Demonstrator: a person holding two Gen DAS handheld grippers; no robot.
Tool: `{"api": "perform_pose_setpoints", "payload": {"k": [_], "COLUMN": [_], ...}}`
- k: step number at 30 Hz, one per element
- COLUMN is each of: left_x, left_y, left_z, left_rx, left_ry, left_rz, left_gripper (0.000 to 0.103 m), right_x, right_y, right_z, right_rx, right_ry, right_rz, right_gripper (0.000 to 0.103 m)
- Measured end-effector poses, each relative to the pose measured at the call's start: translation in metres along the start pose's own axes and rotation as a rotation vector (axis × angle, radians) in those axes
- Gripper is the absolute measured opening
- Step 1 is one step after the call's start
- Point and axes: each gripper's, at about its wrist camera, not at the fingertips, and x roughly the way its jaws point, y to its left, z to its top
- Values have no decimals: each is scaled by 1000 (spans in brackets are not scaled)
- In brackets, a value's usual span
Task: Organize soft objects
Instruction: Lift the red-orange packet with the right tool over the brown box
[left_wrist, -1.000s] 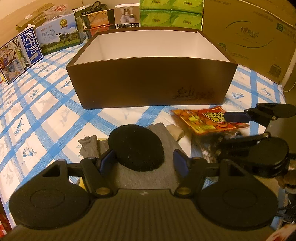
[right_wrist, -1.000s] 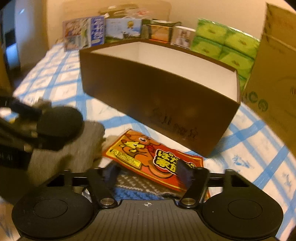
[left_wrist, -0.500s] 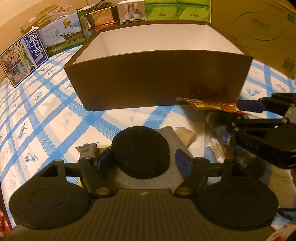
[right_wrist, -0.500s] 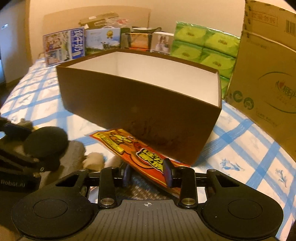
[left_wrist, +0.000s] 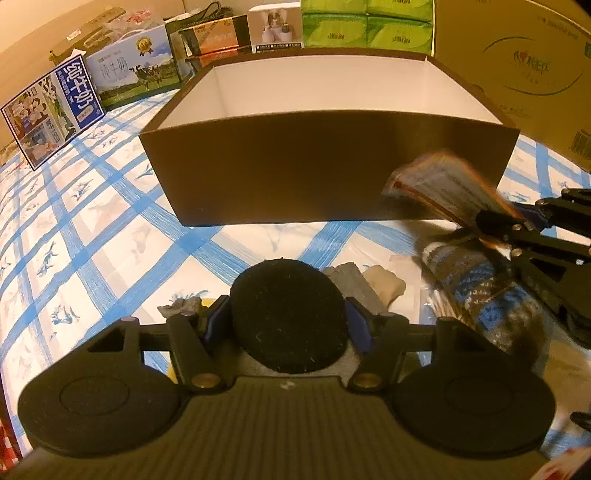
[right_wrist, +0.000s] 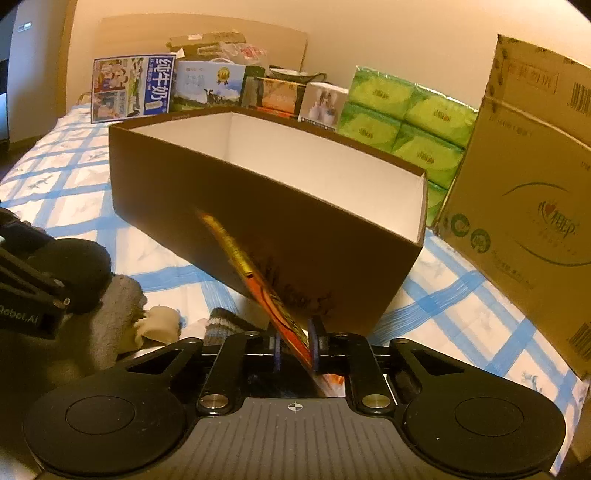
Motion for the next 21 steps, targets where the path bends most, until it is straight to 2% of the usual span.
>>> {"api": "perform_pose_setpoints", "payload": {"k": [8, 14, 21], "left_x": [-35, -61, -71], "left_y": [10, 17, 21], "left_z": [6, 23, 55], "left_rx": [-1, 8, 19], "left_ry": [-73, -147, -205], "left_rz": [-16, -24, -46], "left_gripper": [63, 63, 63], "right_x": [-34, -63, -82], "right_y": [0, -13, -26], "right_z": [13, 37, 72], "right_rx": [-18, 40, 106], "right_ry": [-55, -104, -138], "right_rz": [10, 35, 71], "right_gripper": [3, 2, 2]}}
